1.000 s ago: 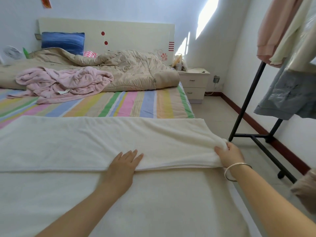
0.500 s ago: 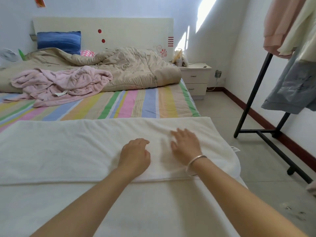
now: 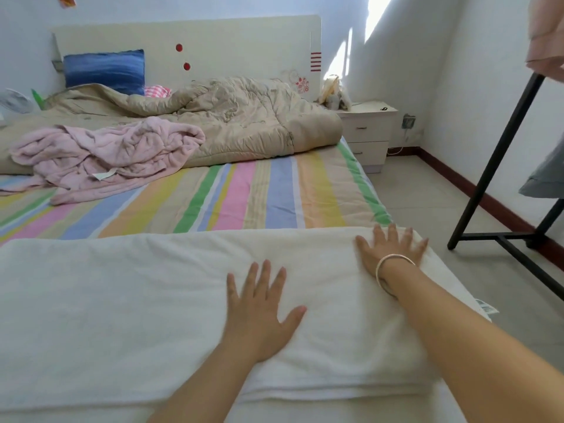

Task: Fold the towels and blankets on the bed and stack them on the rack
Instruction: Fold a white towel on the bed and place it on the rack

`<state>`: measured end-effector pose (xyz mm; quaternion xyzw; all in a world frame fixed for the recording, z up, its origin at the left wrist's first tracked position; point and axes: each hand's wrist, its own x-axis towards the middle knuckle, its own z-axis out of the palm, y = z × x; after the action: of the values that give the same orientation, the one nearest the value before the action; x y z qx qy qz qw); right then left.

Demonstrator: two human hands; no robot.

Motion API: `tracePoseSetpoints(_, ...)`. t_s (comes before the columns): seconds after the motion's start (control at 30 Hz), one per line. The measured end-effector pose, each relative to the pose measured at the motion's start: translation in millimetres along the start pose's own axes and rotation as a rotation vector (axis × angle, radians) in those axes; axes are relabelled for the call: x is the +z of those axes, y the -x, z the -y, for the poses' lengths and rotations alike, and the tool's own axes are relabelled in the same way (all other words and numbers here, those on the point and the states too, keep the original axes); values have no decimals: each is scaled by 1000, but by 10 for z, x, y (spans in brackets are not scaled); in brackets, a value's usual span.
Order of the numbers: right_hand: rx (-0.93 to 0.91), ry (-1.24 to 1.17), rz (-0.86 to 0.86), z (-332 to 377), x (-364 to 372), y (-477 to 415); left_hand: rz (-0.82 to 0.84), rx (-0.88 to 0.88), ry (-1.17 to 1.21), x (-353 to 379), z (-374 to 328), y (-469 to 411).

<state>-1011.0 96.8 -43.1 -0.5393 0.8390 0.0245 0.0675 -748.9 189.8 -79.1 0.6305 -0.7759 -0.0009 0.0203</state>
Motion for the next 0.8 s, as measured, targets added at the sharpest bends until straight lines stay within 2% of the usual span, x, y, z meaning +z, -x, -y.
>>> tracePoseSetpoints(0.07,-22,-65,-43,189,-55,182,3,0,22,-29,10,-43)
tracePoseSetpoints(0.17,-275,-92,-114,470,-25,793,-1,35,182,-132,55,-108)
tracePoseSetpoints(0.27,-518,-49,-45,615,113,1732,3,94,684,-315,191,150)
tracePoseSetpoints(0.33,-654,24,16,629,239,2357,32,122,862,-421,349,612)
tracePoseSetpoints(0.4,-752,-4,6,565,332,2885,32,223,769,-444,532,1183)
tracePoseSetpoints(0.5,-888,-185,-38,446,471,3572,21,431,544,-380,879,1983)
tracePoseSetpoints(0.6,-979,-155,-97,321,699,4222,63,535,468,-366,1223,2654)
tracePoseSetpoints(0.73,-1007,-152,-89,262,791,4761,-42,559,387,-364,1439,3196)
tracePoseSetpoints(0.8,-1040,-75,-110,270,837,4942,-109,534,400,-364,1497,3447)
